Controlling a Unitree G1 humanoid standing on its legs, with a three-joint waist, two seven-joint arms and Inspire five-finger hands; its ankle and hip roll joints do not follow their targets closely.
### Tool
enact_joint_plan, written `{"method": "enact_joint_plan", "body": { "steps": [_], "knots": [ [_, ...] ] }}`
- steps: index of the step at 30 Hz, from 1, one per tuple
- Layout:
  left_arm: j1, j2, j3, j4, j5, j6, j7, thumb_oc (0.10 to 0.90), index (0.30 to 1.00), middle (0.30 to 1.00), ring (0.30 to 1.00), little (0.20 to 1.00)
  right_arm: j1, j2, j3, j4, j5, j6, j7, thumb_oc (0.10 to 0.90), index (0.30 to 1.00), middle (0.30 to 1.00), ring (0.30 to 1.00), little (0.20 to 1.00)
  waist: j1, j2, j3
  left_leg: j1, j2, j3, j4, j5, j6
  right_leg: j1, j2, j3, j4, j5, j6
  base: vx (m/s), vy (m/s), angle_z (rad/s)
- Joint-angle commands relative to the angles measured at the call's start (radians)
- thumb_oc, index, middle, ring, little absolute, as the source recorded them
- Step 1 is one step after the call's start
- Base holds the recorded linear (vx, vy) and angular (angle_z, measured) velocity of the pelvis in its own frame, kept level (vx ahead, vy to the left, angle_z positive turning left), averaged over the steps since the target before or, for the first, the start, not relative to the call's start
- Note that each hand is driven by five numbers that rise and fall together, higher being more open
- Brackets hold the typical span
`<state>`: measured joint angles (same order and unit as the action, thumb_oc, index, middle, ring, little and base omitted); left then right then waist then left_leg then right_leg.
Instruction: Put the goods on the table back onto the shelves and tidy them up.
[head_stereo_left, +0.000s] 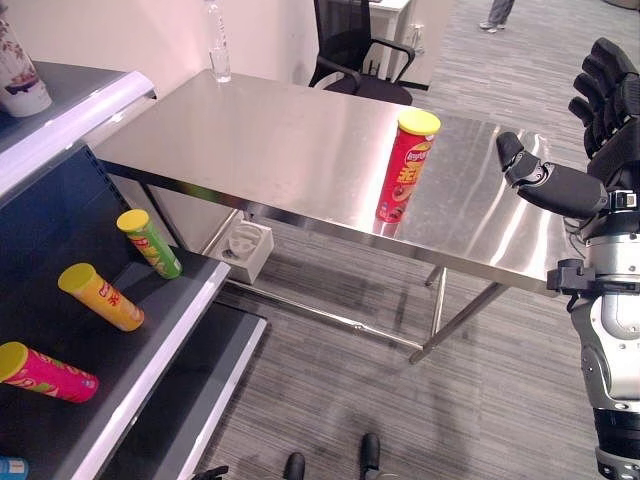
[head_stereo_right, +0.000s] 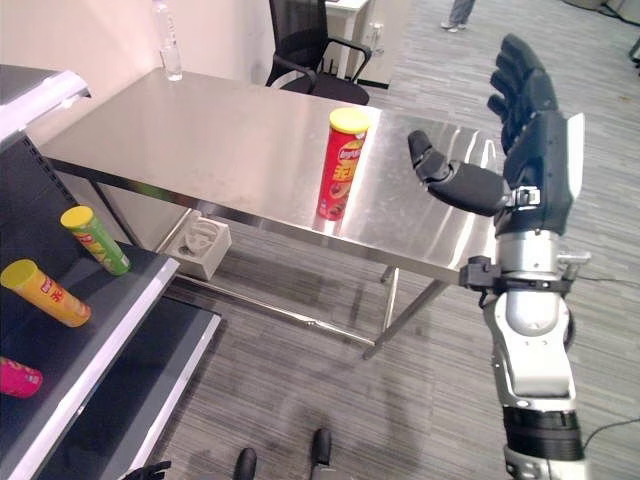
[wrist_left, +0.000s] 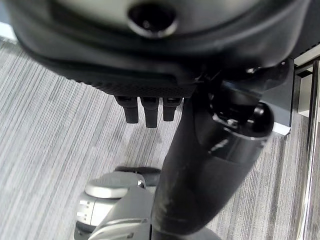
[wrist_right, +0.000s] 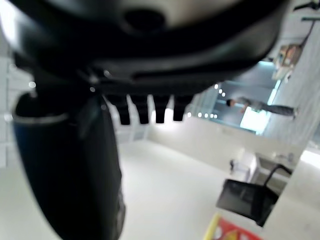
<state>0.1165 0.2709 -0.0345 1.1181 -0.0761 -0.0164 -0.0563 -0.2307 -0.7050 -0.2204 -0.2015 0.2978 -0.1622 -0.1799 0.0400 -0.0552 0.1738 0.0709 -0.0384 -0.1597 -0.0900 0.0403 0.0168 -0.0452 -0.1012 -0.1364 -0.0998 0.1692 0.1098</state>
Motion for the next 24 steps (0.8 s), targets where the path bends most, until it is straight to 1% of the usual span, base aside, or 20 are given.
{"method": "enact_joint_plan", "body": {
  "steps": [1, 2, 7, 9, 11, 16, 18, 22, 23, 24],
  "knots": [
    [-0.032, 0.021, -0.054, -0.004, 0.019, -0.017, -0.013, 0.800, 0.900, 0.900, 0.900, 0.900, -0.106, -0.092, -0.074, -0.016, 0.017, -0.083, -0.024, 0.800, 0.900, 0.900, 0.900, 0.900, 0.030, -0.022, -0.082, 0.064, 0.028, 0.029, 0.003, -0.114, -0.012, -0.042, 0.023, -0.018, 0.013, -0.004, 0.037, 0.11, -0.073, 0.04],
    [-0.028, 0.020, -0.058, -0.005, 0.023, -0.015, -0.016, 0.800, 0.900, 0.900, 0.900, 0.900, -0.105, -0.099, -0.068, -0.004, 0.023, -0.079, -0.020, 0.800, 0.900, 0.900, 0.900, 0.900, 0.033, -0.022, -0.089, 0.069, 0.039, 0.029, 0.003, -0.118, -0.020, -0.030, 0.028, -0.024, 0.013, -0.017, 0.033, 0.11, -0.073, -0.02],
    [-0.022, 0.018, -0.068, -0.004, 0.026, -0.011, -0.019, 0.800, 0.900, 0.900, 0.900, 0.900, -0.101, -0.104, -0.036, 0.052, 0.056, -0.069, 0.002, 0.800, 0.900, 0.900, 0.900, 0.900, 0.037, -0.018, -0.094, 0.075, 0.056, 0.033, 0.003, -0.121, -0.033, -0.015, 0.036, -0.034, 0.013, -0.037, 0.025, 0.06, -0.039, 0.02],
    [-0.018, 0.017, -0.070, -0.003, 0.026, -0.009, -0.020, 0.800, 0.900, 0.900, 0.900, 0.900, -0.106, -0.104, -0.010, 0.084, 0.066, -0.062, 0.013, 0.800, 0.900, 0.900, 0.900, 0.900, 0.038, -0.015, -0.096, 0.074, 0.059, 0.037, 0.003, -0.120, -0.036, -0.013, 0.037, -0.035, 0.013, -0.042, 0.023, 0.00, 0.000, 0.00],
    [-0.017, 0.017, -0.075, -0.001, 0.034, -0.005, -0.021, 0.800, 0.900, 0.900, 0.900, 0.900, -0.116, -0.105, 0.037, 0.125, 0.054, -0.040, 0.034, 0.800, 0.900, 0.900, 0.900, 0.900, 0.042, -0.009, -0.099, 0.071, 0.060, 0.043, 0.003, -0.119, -0.038, -0.009, 0.037, -0.036, 0.013, -0.048, 0.022, 0.00, 0.000, 0.00],
    [-0.019, 0.016, -0.088, 0.001, 0.041, -0.003, -0.019, 0.800, 0.900, 0.900, 0.900, 0.900, -0.143, -0.094, 0.097, 0.195, 0.054, -0.023, 0.045, 0.800, 0.900, 0.900, 0.900, 0.900, 0.049, -0.004, -0.102, 0.068, 0.056, 0.050, 0.003, -0.116, -0.040, -0.002, 0.034, -0.036, 0.013, -0.050, 0.022, 0.00, 0.003, -0.01],
    [-0.034, 0.021, -0.095, 0.000, 0.043, 0.004, -0.010, 0.800, 0.900, 0.900, 0.900, 0.900, -0.163, -0.079, 0.113, 0.223, 0.072, -0.024, 0.039, 0.800, 0.900, 0.900, 0.900, 0.900, 0.050, -0.004, -0.098, 0.064, 0.056, 0.055, 0.003, -0.116, -0.042, -0.004, 0.031, -0.033, 0.013, -0.050, 0.022, 0.00, 0.000, 0.00],
    [-0.042, 0.028, -0.090, 0.001, 0.035, 0.012, -0.002, 0.800, 0.900, 0.900, 0.900, 0.900, -0.169, -0.063, 0.112, 0.233, 0.096, -0.030, 0.031, 0.800, 0.900, 0.900, 0.900, 0.900, 0.047, -0.007, -0.096, 0.062, 0.055, 0.062, 0.003, -0.118, -0.043, -0.007, 0.030, -0.025, 0.013, -0.048, 0.022, -0.01, -0.004, -0.01],
    [-0.045, 0.044, -0.070, -0.002, 0.006, 0.024, 0.013, 0.800, 0.900, 0.900, 0.900, 0.900, -0.207, -0.049, 0.123, 0.240, 0.122, -0.031, 0.021, 0.800, 0.900, 0.900, 0.900, 0.900, 0.040, -0.015, -0.095, 0.062, 0.054, 0.071, 0.003, -0.118, -0.044, -0.010, 0.034, -0.009, 0.013, -0.048, 0.020, -0.02, -0.014, -0.05],
    [-0.046, 0.044, -0.069, -0.002, 0.005, 0.025, 0.013, 0.800, 0.900, 0.900, 0.900, 0.900, -0.209, -0.049, 0.124, 0.241, 0.122, -0.032, 0.021, 0.800, 0.900, 0.900, 0.900, 0.900, 0.040, -0.015, -0.094, 0.062, 0.054, 0.072, 0.003, -0.119, -0.044, -0.010, 0.034, -0.008, 0.013, -0.048, 0.020, -0.03, -0.034, -0.13]
  ]
}}
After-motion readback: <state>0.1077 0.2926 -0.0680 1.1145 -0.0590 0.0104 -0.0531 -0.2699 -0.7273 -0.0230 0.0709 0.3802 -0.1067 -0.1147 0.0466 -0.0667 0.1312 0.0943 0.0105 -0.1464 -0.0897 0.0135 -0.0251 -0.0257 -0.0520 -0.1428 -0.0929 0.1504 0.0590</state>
